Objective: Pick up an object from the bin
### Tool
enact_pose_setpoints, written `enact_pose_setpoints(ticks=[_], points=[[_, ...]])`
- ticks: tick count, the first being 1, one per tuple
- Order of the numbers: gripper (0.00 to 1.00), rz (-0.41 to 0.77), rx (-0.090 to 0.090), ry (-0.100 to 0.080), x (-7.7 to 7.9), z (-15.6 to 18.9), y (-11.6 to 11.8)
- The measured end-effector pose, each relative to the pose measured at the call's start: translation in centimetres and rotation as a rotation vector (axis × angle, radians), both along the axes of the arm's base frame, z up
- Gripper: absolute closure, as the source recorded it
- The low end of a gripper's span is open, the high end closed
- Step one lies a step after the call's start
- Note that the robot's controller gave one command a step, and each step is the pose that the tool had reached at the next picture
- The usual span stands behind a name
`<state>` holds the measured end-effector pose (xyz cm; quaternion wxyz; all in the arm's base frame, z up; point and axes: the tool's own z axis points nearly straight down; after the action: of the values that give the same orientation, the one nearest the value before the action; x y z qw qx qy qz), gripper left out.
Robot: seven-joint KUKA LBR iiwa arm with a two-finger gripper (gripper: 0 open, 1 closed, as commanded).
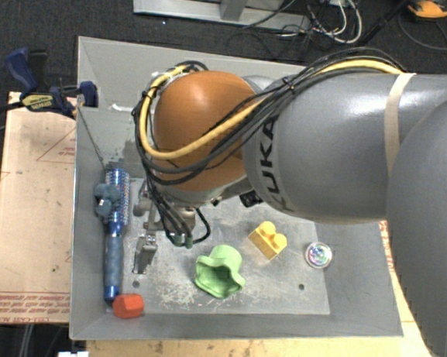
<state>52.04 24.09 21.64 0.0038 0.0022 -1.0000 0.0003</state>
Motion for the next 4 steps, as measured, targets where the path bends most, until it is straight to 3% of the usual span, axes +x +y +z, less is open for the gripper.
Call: enact_pose_setpoints(ticks=[1, 2, 3, 4], points=[[0.00, 0.210, 0.000, -0.002, -4.0, -7.7, -1.6], [0.00, 0.362, 0.002, -0.020, -3.1, -13.5, -1.4], [0.00, 0.451, -0.019, -0.016, -3.0, -13.5, -0.5], [1.00, 0.468, -0.001, -0.010, -3.7, -13.7, 0.6]])
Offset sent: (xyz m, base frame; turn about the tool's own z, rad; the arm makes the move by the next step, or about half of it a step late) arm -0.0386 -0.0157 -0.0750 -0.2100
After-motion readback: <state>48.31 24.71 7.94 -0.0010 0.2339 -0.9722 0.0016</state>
